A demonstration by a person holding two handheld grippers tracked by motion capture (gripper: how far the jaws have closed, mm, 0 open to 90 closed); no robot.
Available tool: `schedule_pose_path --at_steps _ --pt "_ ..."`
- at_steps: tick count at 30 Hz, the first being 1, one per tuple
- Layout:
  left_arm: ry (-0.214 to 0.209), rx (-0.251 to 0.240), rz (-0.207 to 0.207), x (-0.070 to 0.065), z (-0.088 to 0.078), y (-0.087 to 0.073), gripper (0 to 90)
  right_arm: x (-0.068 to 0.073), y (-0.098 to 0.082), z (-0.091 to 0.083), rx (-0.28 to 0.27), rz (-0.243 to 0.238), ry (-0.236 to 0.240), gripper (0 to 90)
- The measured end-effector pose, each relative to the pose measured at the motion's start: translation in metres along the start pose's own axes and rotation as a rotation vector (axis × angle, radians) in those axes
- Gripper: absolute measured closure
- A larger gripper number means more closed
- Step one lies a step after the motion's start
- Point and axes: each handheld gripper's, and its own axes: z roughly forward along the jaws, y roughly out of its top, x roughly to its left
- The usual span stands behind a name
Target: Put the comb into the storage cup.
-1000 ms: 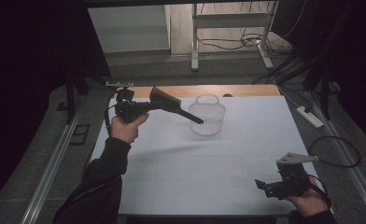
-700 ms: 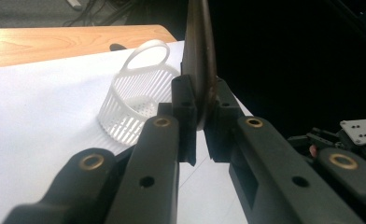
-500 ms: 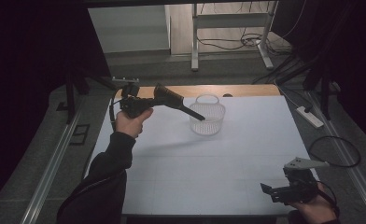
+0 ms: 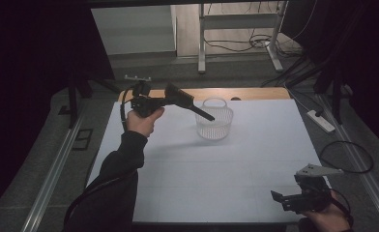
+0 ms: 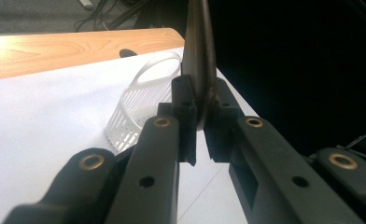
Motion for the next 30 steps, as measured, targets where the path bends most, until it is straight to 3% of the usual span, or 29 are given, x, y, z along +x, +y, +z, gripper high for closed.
schedule_pose_path --at_steps 30 --pt "0.033 0.047 -0.003 -0.002 0.054 0.01 83.0 0.001 0.0 0.0 -0.002 -0.015 0.004 0.0"
